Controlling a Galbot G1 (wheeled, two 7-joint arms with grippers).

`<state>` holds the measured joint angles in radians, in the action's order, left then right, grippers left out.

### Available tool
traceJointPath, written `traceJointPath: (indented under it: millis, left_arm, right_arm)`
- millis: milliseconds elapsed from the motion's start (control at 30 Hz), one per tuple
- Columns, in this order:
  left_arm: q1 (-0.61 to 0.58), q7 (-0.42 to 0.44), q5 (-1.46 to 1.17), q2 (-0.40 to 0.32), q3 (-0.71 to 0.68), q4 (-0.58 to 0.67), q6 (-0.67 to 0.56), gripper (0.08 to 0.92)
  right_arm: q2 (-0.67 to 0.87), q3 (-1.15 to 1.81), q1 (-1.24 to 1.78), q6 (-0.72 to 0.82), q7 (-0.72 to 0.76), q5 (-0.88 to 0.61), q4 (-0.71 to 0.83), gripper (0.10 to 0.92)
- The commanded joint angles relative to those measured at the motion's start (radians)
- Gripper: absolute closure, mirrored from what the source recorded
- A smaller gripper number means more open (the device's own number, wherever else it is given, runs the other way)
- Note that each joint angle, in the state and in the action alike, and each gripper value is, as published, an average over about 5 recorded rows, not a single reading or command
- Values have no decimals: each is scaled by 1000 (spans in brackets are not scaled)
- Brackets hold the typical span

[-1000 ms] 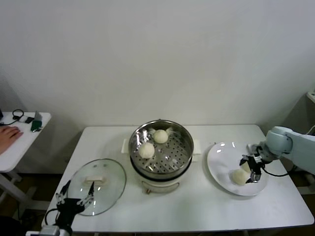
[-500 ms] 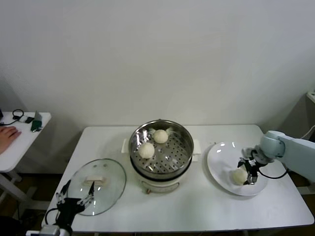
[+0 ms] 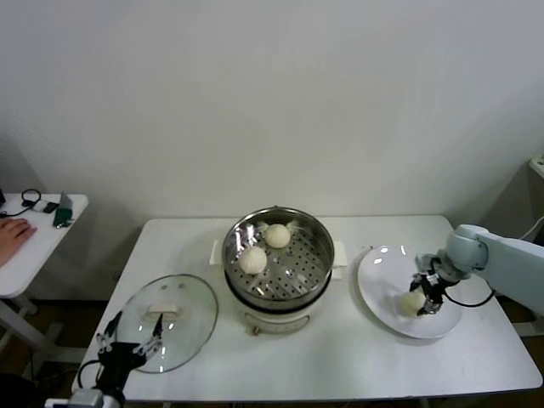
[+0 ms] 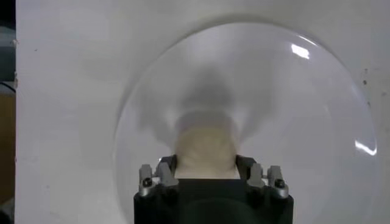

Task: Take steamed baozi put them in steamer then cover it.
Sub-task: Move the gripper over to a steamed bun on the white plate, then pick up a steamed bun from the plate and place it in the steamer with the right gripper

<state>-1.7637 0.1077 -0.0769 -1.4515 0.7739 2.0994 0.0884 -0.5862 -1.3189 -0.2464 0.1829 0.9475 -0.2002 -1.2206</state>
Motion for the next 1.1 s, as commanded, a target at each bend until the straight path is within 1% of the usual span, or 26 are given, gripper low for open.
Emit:
traceJointPath:
  millis: [33,167,300,433,533,700,833,1000,1100]
  left_arm:
    - [-1,0,1,-2,1,0,1,177]
    - [0,-1,2,-1,4,4,2,177]
    - [0,-1,2,1,4,4,2,177]
    - [-2,-1,3,2,3,4,-2,177]
    - [-1,-2,3,1,2,6,-3,177]
    - [2,-3,2,-1,1,8,-3,177]
    - [1,-8,-4,0,1,12,-2,177]
    - [-1,-12,-10,0,4,16,-2,177]
    - [-4,-13,-12,-1,5,20,-2,177]
  right_arm:
    - [-10,-79,-149,-45,34,-34,-3,416]
    - [-43,-228,-401,-112,60,-114,-43,422]
    - [-118,-326,-627,-215,98,-163,-71,421]
    - [-226,-335,-793,-329,131,-193,-111,420]
    - [-312,-311,-874,-407,149,-213,-178,418]
    - [-412,-255,-863,-476,148,-179,-325,415]
    - [-498,-239,-794,-506,113,-94,-403,419]
    - [-608,-216,-672,-545,78,31,-404,423]
    - [-641,-215,-612,-543,57,73,-396,423]
